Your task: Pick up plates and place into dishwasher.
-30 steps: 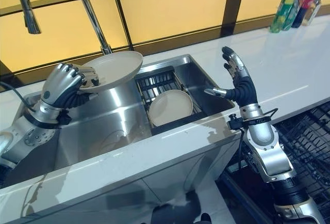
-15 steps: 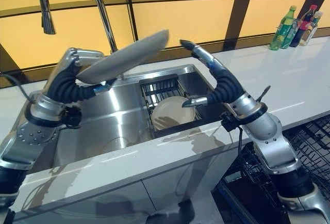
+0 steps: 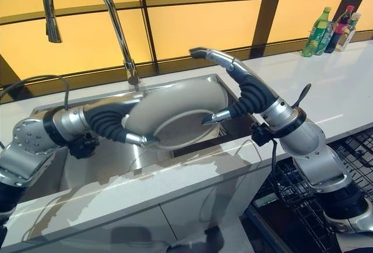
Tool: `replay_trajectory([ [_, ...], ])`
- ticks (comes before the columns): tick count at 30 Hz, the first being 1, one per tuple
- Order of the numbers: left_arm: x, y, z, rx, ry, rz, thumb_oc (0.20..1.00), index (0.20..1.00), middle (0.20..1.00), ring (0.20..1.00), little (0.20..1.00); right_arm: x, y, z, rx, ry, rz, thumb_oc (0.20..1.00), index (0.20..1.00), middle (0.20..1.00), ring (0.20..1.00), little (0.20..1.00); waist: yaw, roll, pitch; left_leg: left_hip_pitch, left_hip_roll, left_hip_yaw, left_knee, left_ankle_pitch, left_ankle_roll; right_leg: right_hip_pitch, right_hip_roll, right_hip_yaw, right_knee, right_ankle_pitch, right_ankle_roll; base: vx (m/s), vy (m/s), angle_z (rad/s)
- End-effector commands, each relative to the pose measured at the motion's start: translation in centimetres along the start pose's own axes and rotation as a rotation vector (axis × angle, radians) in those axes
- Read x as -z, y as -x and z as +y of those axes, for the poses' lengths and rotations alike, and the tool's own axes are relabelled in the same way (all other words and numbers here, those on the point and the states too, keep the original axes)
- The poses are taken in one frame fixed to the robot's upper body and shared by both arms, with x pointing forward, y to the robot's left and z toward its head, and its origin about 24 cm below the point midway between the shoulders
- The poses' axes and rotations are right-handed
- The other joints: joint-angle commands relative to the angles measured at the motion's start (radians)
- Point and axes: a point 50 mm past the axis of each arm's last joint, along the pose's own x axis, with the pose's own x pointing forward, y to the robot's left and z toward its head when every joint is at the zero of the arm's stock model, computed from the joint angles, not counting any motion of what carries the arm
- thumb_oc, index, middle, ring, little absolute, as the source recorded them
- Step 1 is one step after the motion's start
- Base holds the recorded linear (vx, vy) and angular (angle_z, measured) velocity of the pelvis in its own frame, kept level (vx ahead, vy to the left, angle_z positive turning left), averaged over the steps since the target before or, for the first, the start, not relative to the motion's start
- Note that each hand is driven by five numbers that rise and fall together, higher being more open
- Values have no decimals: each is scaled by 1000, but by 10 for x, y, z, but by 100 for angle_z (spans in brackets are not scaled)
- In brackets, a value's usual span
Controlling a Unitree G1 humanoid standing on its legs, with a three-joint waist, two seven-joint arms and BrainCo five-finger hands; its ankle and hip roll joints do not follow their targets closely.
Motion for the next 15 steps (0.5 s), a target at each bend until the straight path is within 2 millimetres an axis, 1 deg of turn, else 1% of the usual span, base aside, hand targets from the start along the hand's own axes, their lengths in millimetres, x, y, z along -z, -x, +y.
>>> replay_trajectory([
  [1, -14, -4, 27, -50, -65, -65, 200, 200, 200, 200, 200, -21, -8, -22, 42, 119, -107, 1000, 1000, 1000, 1000, 1000, 9, 5, -33, -11, -26, -19, 20, -95, 45, -14, 3, -35, 77, -90, 23, 0, 0, 0],
  [5, -12, 6, 31, -100, -105, -31, 200, 200, 200, 200, 200, -14, 2, -31, 120, 133, -51, 1000, 1000, 1000, 1000, 1000, 9, 5, -34, -13, -26, -16, 19, -94, 46, -14, 2, -39, 78, -91, 22, 0, 0, 0],
  [6, -12, 8, 32, -110, -111, -24, 200, 200, 200, 200, 200, -12, 5, -33, 139, 130, -40, 1000, 1000, 1000, 1000, 1000, 10, 6, -37, -7, -27, -19, 16, -105, 46, -7, 2, -41, 76, -102, 24, 0, 0, 0],
  [9, -13, 13, 34, -128, -134, -21, 200, 200, 200, 200, 200, -13, 11, -36, 151, 113, -45, 1000, 1000, 1000, 1000, 1000, 11, 9, -38, -12, -29, -23, 17, -103, 48, -11, 1, -41, 79, -104, 23, 0, 0, 0],
  [12, -16, 13, 35, -134, -146, -40, 200, 200, 200, 200, 200, -14, 10, -32, 119, 84, -60, 1000, 1000, 1000, 1000, 1000, 15, 10, -41, -15, -32, -36, 17, -103, 49, -9, 4, -39, 81, -108, 20, 0, 0, 0],
  [15, -17, 10, 36, -142, -156, -61, 200, 200, 200, 200, 200, -13, 4, -27, 70, 45, -66, 1000, 1000, 1000, 1000, 1000, 20, 9, -43, -24, -34, -45, 21, -91, 49, -16, 8, -36, 88, -102, 14, 0, 0, 0],
])
